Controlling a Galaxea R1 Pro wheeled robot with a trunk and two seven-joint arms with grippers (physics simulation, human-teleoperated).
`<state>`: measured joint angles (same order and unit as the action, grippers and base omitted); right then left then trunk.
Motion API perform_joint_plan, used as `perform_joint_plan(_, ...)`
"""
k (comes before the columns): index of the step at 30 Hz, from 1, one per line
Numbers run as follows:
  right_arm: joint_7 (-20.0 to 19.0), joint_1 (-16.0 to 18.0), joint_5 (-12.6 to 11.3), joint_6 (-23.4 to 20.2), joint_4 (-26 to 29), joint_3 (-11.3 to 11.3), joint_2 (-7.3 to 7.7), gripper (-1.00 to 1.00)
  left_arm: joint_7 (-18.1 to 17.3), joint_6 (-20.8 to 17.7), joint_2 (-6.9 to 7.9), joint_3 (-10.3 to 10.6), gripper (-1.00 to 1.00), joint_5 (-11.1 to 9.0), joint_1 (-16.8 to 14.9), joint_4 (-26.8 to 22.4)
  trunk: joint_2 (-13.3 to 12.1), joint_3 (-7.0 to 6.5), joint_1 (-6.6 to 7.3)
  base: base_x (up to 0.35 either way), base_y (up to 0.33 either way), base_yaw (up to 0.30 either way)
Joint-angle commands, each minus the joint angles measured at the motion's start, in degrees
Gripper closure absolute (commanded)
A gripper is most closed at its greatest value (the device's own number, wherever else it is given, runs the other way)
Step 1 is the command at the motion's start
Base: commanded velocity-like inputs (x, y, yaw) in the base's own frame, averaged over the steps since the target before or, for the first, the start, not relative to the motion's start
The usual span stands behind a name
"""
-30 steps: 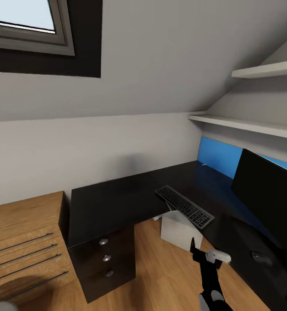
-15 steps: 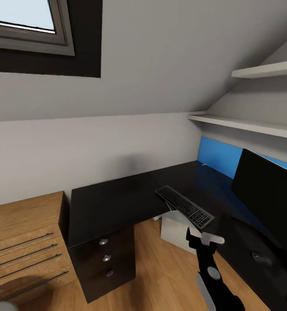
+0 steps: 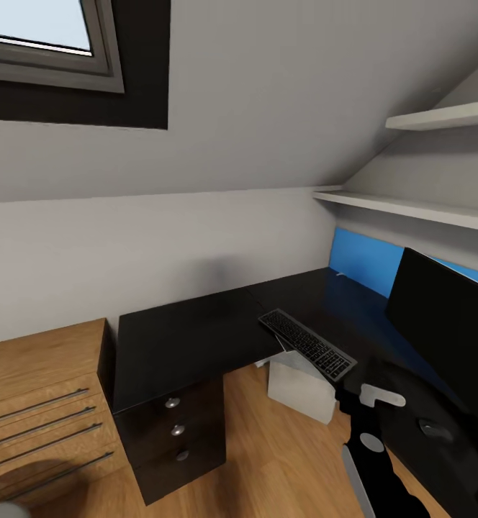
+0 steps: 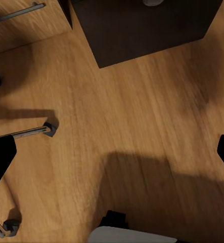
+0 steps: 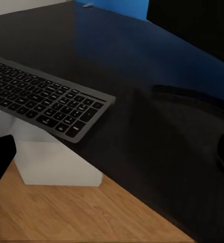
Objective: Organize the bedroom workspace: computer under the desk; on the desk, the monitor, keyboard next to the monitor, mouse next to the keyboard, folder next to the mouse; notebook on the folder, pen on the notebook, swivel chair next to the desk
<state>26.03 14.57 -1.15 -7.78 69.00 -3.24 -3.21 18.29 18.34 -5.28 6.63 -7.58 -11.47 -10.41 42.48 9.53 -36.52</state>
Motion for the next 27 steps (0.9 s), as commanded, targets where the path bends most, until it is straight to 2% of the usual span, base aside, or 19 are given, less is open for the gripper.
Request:
perform_joint_plan(1,0.26,0.0,-0.13,-0.35,-0.14,-0.02,-0.03,-1.0,0.24,0.23,0.01,0.5,-1.0,-0.6,-0.05,0.04,0.07,0.09,-0.01,0.0,0.0,-0.029)
perform_joint_plan(14,0.25,-0.06,-0.09,0.79,-2.86,-0.19,0.06,-1.0,0.25,0.47,0.03,0.49,-1.0,-0.6,-0.06,0.04,0.07,-0.27,-0.01,0.0,0.0,-0.206)
perform_joint_plan(20,0.25,-0.02,-0.11,6.84,-10.04,-0.29,0.89,-1.0,0.25,0.47,0.03,0.49,-1.0,-0.6,-0.05,0.04,0.07,-0.33,-0.01,0.0,0.0,-0.262)
perform_joint_plan(23,0.29,0.09,-0.09,11.62,-13.37,-0.28,1.34,-1.0,0.25,0.47,0.03,0.49,-1.0,-0.6,-0.05,0.04,0.07,-0.34,-0.01,0.0,0.0,-0.268)
perform_joint_plan(27,0.33,0.17,-0.1,13.52,-14.61,-0.28,2.25,-1.0,0.25,0.47,0.01,0.49,-1.0,-0.6,-0.06,0.04,0.07,-0.34,-0.01,0.0,0.0,-0.269)
